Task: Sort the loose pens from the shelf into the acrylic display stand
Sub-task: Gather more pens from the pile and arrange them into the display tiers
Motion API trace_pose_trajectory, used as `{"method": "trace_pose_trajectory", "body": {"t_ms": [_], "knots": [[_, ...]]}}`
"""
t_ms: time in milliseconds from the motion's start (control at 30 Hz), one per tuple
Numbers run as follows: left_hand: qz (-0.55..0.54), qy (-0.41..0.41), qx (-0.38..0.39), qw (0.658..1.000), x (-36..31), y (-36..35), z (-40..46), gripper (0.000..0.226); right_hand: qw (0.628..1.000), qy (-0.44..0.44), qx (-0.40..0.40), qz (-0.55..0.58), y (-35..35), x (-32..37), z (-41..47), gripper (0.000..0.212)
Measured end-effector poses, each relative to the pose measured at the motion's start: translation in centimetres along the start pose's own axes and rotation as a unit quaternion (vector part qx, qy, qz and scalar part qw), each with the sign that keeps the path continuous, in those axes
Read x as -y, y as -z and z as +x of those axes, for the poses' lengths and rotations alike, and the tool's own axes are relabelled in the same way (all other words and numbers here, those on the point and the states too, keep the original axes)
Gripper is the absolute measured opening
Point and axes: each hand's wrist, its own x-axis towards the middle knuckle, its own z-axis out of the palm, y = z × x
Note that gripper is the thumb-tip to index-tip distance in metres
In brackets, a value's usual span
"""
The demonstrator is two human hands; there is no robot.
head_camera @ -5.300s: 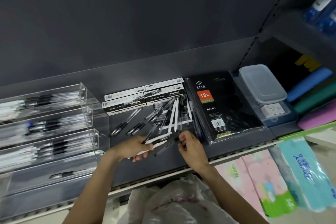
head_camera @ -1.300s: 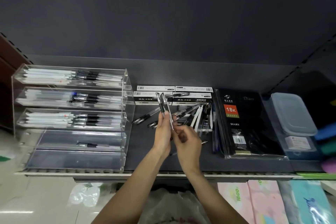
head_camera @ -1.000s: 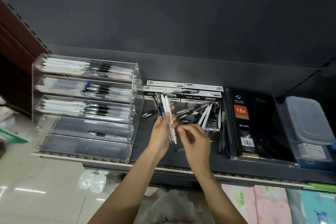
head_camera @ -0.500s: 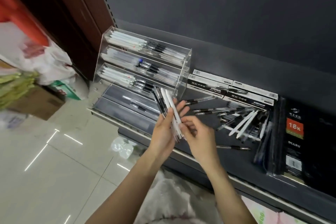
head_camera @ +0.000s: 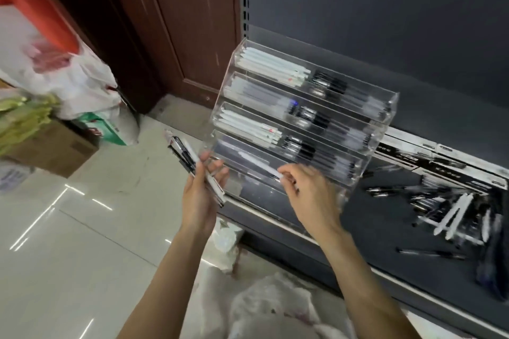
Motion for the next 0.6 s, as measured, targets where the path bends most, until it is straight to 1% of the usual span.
{"method": "trace_pose_trajectory", "body": {"t_ms": [133, 233, 333, 467, 533, 600], "knots": [[0.000, 0.048, 0.002, 0.999, -3.1, 2.7, 3.2, 0.029, 0.999, -0.002, 0.022, -0.047, -4.4, 2.9, 3.3, 0.017], [-0.018, 0.095, 0.016, 0.995, -4.3, 3.2, 4.7, 0.028, 0.997, -0.034, 0.035, -0.052, -6.4, 4.1, 4.8, 0.020], [-0.013, 0.121, 0.041, 0.992, -4.7, 2.9, 5.6, 0.027, 0.995, -0.065, 0.050, -0.053, -7.3, 4.6, 5.3, 0.023], [-0.009, 0.143, 0.075, 0.987, -4.5, 2.2, 6.0, 0.028, 0.989, -0.081, 0.121, -0.026, -7.3, 4.8, 5.5, 0.028], [-0.010, 0.151, 0.090, 0.984, -4.4, 1.7, 5.9, 0.028, 0.991, -0.082, 0.105, -0.010, -7.1, 5.3, 5.3, 0.027], [-0.015, 0.150, 0.101, 0.983, -4.3, 1.0, 5.6, 0.029, 0.992, -0.102, 0.043, 0.067, -6.5, 6.3, 5.2, 0.023]]}}
